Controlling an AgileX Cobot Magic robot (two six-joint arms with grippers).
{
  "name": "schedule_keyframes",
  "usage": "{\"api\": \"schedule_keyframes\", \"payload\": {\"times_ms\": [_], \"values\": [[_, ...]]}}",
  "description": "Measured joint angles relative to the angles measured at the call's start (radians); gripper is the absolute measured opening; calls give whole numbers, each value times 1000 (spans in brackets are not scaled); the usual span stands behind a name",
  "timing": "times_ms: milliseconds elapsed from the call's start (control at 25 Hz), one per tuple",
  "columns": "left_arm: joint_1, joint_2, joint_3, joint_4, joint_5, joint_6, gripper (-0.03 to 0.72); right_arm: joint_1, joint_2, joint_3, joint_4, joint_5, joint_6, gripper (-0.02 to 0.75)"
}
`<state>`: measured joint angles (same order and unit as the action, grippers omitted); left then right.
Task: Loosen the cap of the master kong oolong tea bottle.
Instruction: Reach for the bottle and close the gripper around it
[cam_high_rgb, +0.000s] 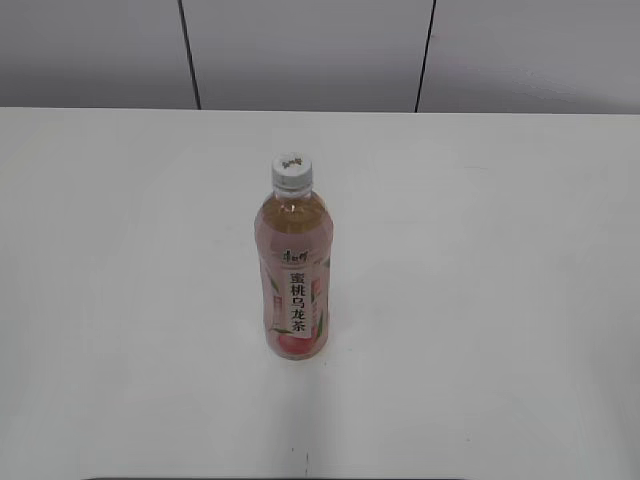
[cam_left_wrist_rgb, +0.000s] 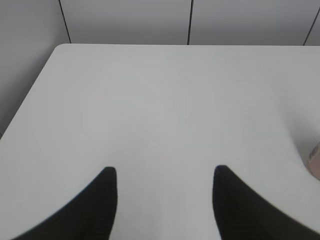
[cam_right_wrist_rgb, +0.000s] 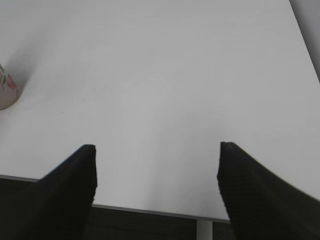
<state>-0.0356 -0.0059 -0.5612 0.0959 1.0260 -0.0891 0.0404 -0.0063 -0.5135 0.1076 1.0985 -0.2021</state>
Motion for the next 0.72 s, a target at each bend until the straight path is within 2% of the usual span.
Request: {"api": "schedule_keyframes", "payload": {"times_ms": [720], "values": [[0, 0, 0, 0, 0, 0, 375, 0, 0, 0, 0, 0, 0, 572]]}}
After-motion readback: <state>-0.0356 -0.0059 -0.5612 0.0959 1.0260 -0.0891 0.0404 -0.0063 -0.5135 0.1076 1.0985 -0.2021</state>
